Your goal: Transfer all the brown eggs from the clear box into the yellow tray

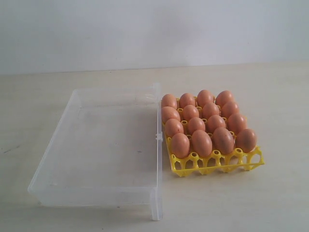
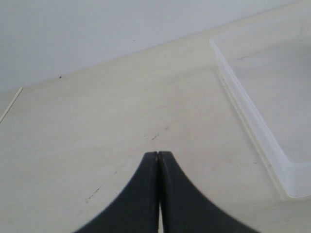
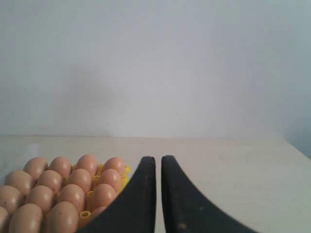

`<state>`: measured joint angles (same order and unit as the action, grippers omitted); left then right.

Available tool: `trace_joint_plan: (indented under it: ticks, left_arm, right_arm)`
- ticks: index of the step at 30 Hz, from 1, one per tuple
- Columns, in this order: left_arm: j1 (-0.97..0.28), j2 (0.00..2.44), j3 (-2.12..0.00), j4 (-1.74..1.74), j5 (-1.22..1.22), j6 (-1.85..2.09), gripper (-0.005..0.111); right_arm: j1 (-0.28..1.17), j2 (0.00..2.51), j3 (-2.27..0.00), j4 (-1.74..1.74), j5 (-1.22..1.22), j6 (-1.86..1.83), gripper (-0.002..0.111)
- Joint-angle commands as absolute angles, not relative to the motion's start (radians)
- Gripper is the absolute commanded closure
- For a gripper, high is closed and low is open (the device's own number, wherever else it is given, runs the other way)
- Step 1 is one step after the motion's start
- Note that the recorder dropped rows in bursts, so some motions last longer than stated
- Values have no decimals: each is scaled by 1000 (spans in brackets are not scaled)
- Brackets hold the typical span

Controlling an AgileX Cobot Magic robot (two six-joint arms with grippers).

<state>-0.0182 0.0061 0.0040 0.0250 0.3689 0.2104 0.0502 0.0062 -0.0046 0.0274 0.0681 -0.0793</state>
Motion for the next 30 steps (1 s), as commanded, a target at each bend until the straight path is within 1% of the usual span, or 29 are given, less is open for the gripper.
trace_joint_plan:
  ticks: [1, 7, 14, 30]
  left_arm:
    - [-20, 0, 0, 25, 361, 205, 107]
    - [-20, 0, 0, 25, 361, 205, 107]
    - [-20, 0, 0, 25, 361, 205, 107]
    - [-20, 0, 0, 25, 361, 205, 107]
  right_arm:
    - [47, 0, 0, 26, 73, -79, 101]
    - [47, 0, 0, 33, 73, -73, 101]
    - [47, 0, 0, 50, 73, 77, 101]
    - [47, 0, 0, 52, 84, 7, 101]
